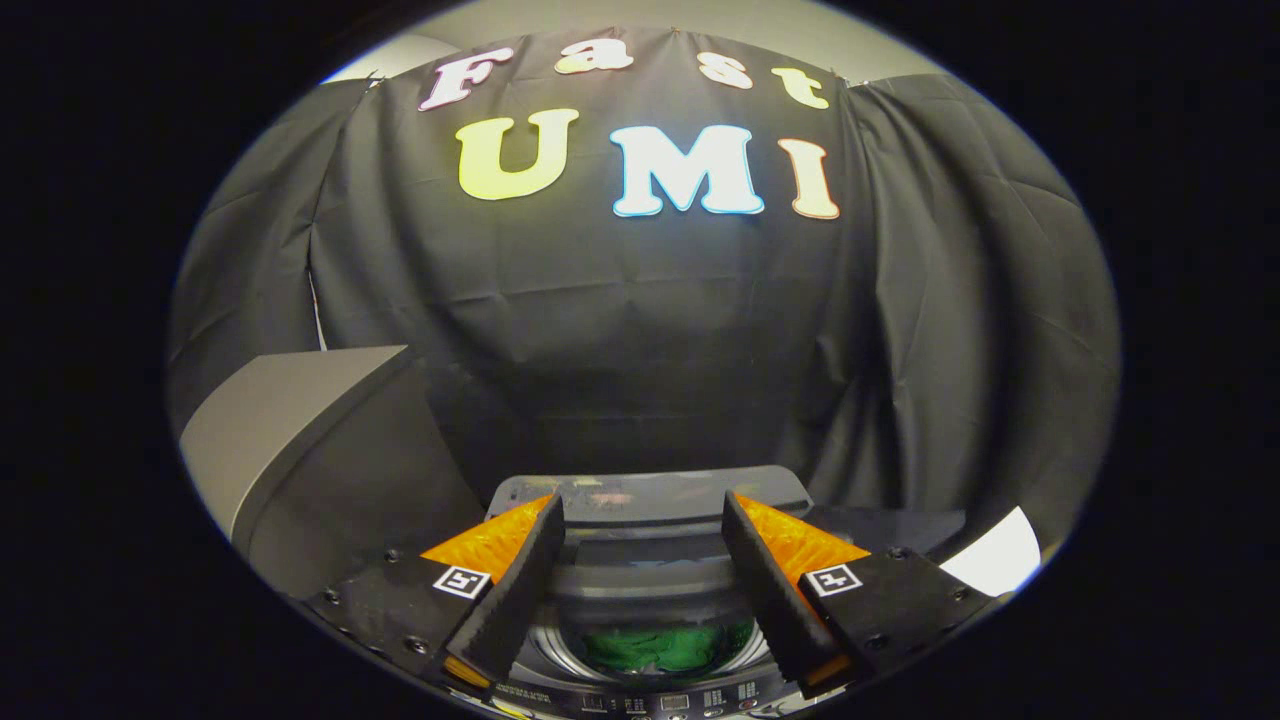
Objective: Put the clothes into the washing machine and then close the washing machine lid.
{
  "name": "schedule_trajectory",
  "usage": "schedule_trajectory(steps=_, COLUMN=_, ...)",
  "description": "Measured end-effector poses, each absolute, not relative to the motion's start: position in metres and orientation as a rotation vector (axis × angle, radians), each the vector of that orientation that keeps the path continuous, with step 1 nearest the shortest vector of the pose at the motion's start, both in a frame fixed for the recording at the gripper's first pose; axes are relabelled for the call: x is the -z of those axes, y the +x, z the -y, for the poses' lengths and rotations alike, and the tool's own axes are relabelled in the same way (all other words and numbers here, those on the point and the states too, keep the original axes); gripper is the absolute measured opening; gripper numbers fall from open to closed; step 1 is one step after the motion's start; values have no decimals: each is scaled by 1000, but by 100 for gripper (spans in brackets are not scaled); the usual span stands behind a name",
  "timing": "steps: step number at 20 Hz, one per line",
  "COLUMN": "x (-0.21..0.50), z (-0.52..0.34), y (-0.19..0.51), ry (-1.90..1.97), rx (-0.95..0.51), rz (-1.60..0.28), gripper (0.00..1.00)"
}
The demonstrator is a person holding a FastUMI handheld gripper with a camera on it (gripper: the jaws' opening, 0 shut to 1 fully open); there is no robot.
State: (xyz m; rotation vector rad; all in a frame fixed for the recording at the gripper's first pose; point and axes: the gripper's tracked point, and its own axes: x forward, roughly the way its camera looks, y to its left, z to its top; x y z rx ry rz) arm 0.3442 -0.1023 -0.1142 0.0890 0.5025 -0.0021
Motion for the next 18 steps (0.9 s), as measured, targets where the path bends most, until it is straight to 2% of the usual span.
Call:
schedule_trajectory(steps=5, x=105, z=109, y=291, ry=32, rx=-6, rz=-465, gripper=98)
schedule_trajectory(steps=18, x=12, z=102, y=169, ry=64, rx=-19, rz=-193, gripper=98)
